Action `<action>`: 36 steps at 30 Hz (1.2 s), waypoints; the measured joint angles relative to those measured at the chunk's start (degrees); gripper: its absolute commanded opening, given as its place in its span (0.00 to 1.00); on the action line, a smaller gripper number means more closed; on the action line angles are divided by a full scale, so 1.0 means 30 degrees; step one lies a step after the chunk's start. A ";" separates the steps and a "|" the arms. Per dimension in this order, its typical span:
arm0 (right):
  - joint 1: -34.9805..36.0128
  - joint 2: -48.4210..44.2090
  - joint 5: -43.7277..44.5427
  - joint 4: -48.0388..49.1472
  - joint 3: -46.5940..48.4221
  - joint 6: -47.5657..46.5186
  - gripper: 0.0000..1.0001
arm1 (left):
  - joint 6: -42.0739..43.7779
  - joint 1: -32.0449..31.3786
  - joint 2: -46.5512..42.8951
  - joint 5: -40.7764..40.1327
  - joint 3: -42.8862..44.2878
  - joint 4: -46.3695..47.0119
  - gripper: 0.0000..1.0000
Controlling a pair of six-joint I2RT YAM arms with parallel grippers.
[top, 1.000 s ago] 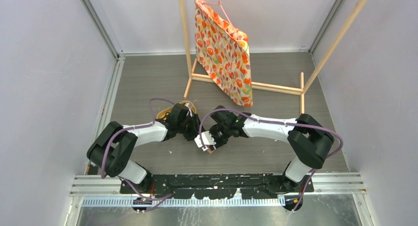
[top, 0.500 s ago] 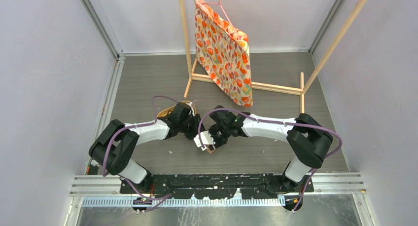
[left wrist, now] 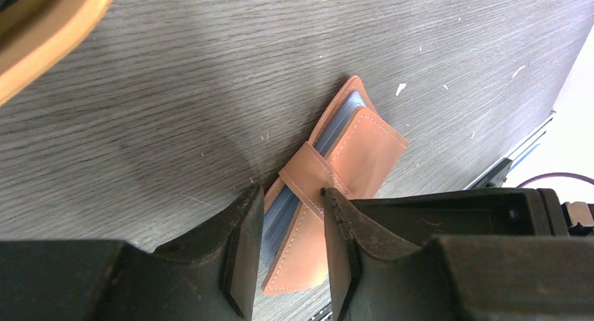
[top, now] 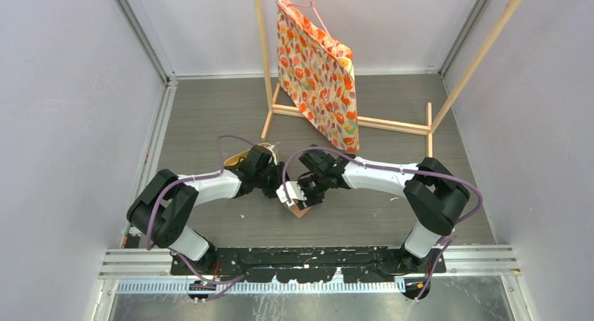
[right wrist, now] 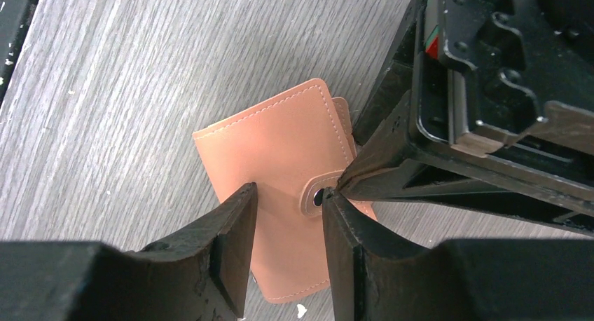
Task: Put the credit cards into the card holder
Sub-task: Close the card holder at the center of the board.
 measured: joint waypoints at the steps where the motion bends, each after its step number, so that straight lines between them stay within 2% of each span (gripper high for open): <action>1: -0.0051 0.0044 -0.0087 -0.0044 0.0044 -0.0007 0.44 | 0.0015 0.0000 0.0007 0.0007 0.0000 0.0007 0.37; 13: -0.0146 -0.0197 0.0117 0.0466 -0.0379 -0.0219 0.32 | 0.0087 0.0007 0.0146 0.0146 0.0029 0.0109 0.37; 36: 0.1333 -0.0517 0.2885 0.0044 -0.0364 -0.0954 0.30 | 0.0095 0.0044 0.0255 0.0328 0.0066 0.0168 0.36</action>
